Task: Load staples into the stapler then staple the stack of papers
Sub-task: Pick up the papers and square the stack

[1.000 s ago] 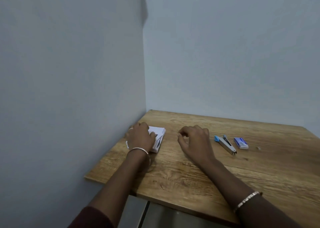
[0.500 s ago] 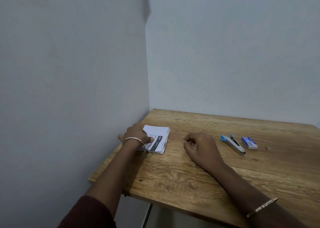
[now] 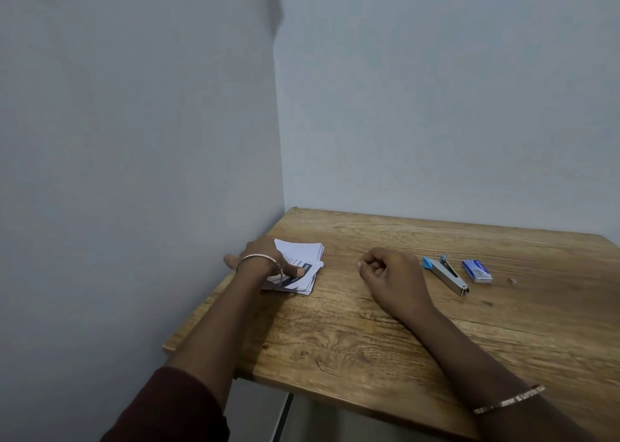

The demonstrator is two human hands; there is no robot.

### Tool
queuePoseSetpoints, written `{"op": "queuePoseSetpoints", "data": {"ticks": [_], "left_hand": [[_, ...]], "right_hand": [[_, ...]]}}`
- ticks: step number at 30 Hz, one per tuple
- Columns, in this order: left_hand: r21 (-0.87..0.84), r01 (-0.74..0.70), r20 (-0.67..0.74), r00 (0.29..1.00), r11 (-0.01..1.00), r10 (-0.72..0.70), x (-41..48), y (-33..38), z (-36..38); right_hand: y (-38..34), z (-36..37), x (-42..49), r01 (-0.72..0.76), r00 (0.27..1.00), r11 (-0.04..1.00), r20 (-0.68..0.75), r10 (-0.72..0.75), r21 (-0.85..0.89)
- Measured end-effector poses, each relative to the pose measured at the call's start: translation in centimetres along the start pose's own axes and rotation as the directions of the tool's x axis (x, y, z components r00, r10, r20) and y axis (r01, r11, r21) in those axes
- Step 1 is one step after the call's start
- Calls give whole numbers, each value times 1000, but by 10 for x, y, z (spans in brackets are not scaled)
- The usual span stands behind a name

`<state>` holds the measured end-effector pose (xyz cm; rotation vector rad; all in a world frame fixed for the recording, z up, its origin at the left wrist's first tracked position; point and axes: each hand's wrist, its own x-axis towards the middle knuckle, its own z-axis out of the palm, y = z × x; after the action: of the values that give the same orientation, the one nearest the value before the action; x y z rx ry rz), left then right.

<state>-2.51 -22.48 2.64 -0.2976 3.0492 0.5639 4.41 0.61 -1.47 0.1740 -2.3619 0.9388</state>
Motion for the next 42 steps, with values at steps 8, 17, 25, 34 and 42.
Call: {"op": "queuePoseSetpoints", "data": {"ticks": [8, 17, 25, 34, 42], "left_hand": [[-53, 5, 79, 997, 999, 0, 2, 5, -1], [-208, -57, -142, 989, 976, 28, -13, 15, 3], [-745, -255, 27, 911, 616, 411, -46, 76, -18], [-883, -203, 40, 866, 423, 498, -57, 150, 26], [-936, -273, -121, 843, 223, 523, -48, 182, 67]], "right_hand": [[3, 1, 1, -2, 1000, 1000, -20, 3, 21], [4, -2, 0, -44, 999, 995, -24, 46, 85], [1, -28, 19, -249, 955, 825, -13, 296, 508], [39, -93, 41, -306, 936, 622, 107, 335, 720], [73, -104, 36, -359, 901, 507, 149, 408, 784]]}}
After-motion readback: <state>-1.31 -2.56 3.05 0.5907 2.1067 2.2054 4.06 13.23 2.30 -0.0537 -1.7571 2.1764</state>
